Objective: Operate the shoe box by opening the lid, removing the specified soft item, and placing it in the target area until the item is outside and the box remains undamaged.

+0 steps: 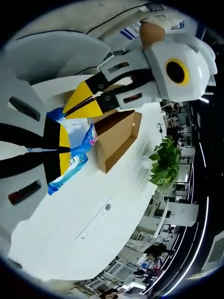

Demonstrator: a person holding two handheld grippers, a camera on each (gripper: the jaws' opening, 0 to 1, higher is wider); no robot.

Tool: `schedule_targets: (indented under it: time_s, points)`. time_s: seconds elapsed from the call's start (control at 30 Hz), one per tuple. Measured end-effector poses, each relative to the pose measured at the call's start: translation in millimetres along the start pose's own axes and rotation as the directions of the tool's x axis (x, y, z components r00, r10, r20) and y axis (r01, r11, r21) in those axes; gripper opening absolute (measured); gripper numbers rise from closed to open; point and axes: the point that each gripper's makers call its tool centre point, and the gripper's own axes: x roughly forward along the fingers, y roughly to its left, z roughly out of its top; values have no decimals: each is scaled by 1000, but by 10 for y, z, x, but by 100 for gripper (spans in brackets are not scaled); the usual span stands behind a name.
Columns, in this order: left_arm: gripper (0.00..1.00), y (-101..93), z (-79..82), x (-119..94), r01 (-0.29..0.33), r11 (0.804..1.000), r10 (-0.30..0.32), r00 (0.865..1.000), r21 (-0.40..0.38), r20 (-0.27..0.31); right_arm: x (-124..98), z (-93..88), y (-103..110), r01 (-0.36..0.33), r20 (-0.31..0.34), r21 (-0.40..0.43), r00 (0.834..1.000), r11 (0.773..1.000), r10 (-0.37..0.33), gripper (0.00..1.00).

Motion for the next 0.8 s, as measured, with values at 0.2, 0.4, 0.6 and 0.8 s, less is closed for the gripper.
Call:
schedule_targets:
  time_s: [0.2,0.4,0.6,0.8]
  points:
    - [0,22,143,156,10,1000,-10,1000,8,6,-137,-126,-171,16,1,19,1000,1000,-16,0]
    - [0,49,275,327,26,1000,-26,1000,14,4,-226,-222,-339,24,2,39,1000,999,-24,0]
    - [0,59,372,514,42,999,-42,999,24,-7,-279,-303,-488,26,5,56,1000,998,-27,0]
    - [0,70,444,691,62,998,-61,998,28,-22,-313,-422,-633,26,2,74,1000,997,-27,0]
